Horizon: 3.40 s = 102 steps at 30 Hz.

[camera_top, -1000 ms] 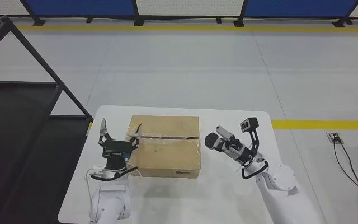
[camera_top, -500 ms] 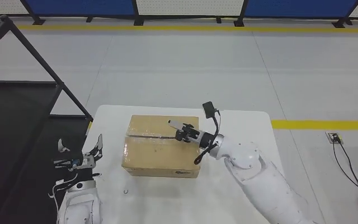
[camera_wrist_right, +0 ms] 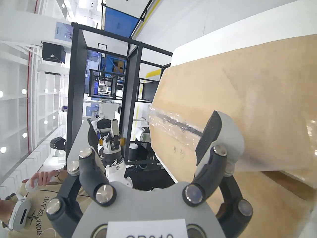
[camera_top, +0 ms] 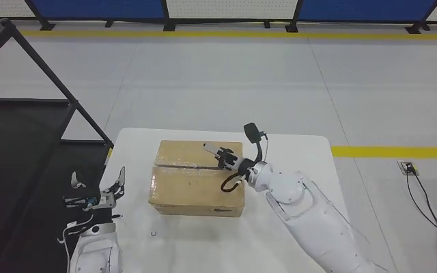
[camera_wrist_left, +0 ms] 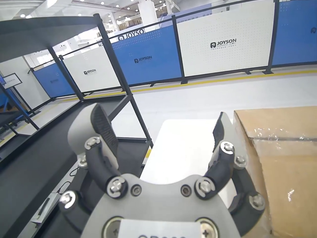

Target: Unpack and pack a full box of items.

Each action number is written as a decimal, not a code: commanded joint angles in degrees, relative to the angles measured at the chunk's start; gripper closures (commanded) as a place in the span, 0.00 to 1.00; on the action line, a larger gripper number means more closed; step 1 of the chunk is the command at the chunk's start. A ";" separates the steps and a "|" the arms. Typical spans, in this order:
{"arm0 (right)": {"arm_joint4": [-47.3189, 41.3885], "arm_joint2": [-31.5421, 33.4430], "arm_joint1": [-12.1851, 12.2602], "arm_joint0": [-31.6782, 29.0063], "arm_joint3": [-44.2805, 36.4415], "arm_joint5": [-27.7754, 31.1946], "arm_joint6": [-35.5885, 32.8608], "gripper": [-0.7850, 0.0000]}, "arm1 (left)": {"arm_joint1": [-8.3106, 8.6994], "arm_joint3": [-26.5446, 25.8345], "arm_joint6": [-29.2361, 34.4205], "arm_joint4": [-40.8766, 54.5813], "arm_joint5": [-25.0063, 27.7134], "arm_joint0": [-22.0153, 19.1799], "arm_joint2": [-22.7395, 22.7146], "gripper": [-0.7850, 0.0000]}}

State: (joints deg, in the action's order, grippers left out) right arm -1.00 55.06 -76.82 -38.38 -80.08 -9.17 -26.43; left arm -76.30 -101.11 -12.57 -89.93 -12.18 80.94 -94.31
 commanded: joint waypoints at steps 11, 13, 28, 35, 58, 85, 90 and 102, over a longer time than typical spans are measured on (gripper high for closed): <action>2.51 8.36 2.04 -10.57 -9.35 -0.52 2.36 0.00 | -0.16 0.86 0.93 -2.86 0.68 -2.04 2.74 0.00; 2.40 9.57 2.24 -11.84 -10.30 -0.35 2.78 0.00 | -0.18 1.02 0.99 -3.17 0.56 -2.19 2.97 0.00; -6.14 15.17 2.45 -15.69 -13.06 5.83 2.24 0.00 | -0.35 1.65 1.09 -1.13 -1.13 -2.29 1.55 0.00; -11.75 16.84 2.75 -15.44 -11.11 9.48 -5.09 0.00 | -0.41 1.73 0.78 -0.61 -1.27 -1.90 1.25 0.00; 5.90 -1.78 -1.54 3.86 1.27 -13.31 3.62 0.00 | -0.63 2.35 -0.80 0.58 -1.07 -0.49 0.82 0.00; -0.05 12.62 1.36 -6.38 -4.76 -11.62 -5.53 0.00 | -0.76 3.67 0.50 -1.23 -0.33 -3.07 2.08 0.00; -1.49 13.00 1.25 -5.18 -1.54 -12.18 -5.76 0.00 | -0.77 3.67 0.47 -0.89 -0.64 -2.77 1.63 0.00; -3.15 13.77 1.84 -6.80 1.50 -9.73 -11.15 0.00 | -0.94 3.58 0.88 -0.33 -1.75 -3.26 1.73 0.00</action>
State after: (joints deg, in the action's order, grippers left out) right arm -3.77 69.12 -74.92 -45.21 -79.08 -19.59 -37.23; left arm -77.18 -97.43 -11.57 -90.74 -13.44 77.74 -92.60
